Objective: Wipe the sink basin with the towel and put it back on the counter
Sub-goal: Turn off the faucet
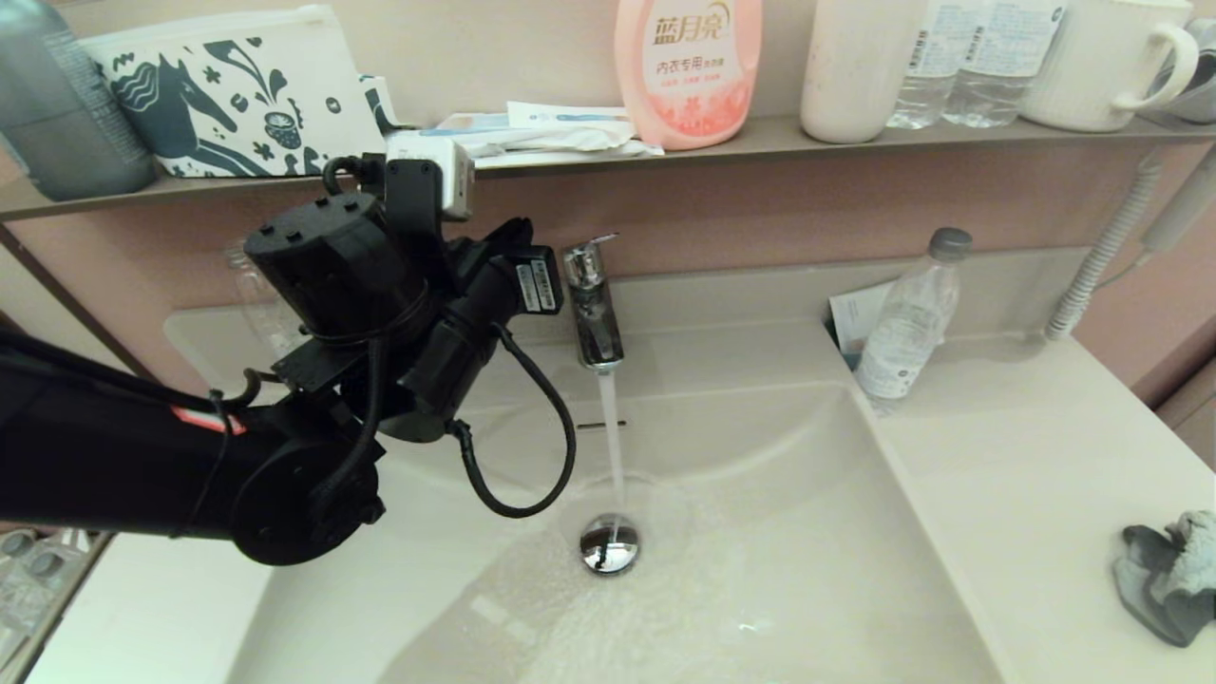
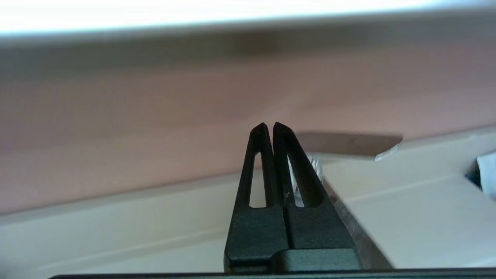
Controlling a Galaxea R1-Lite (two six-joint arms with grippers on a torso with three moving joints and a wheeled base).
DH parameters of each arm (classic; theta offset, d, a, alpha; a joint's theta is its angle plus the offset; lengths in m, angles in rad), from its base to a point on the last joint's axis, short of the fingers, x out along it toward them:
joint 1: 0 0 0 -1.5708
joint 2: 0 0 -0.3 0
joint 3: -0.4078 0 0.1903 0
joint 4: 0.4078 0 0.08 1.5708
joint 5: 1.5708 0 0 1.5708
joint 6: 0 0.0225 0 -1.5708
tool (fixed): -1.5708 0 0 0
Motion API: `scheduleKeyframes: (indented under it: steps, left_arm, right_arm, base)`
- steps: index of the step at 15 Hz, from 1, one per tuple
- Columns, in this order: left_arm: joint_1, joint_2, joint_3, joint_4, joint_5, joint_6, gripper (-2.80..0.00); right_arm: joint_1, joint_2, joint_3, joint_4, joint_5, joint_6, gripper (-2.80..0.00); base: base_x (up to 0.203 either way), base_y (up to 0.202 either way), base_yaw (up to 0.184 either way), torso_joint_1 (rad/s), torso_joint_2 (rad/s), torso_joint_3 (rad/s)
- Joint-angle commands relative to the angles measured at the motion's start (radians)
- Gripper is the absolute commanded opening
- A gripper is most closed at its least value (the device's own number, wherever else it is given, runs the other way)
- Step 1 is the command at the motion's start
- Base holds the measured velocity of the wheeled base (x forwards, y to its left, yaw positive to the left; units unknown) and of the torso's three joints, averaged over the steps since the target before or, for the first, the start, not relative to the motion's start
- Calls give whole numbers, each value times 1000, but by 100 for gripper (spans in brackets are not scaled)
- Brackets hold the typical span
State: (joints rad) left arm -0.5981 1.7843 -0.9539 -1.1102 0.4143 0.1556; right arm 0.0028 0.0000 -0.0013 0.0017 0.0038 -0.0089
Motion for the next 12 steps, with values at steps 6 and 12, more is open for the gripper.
scheduleKeyframes:
  steps: [6,12]
  left_arm:
    - [-41,44,-95,76,20,1,-280]
    - [-69,94,-150,78,24,7,-280]
  right_arm:
    - [0,2,0,0,1,0,-280]
    - [0,2,0,0,1,0,-280]
  base:
    - [0,0,0,0,0,0]
    - [0,0,0,0,0,0]
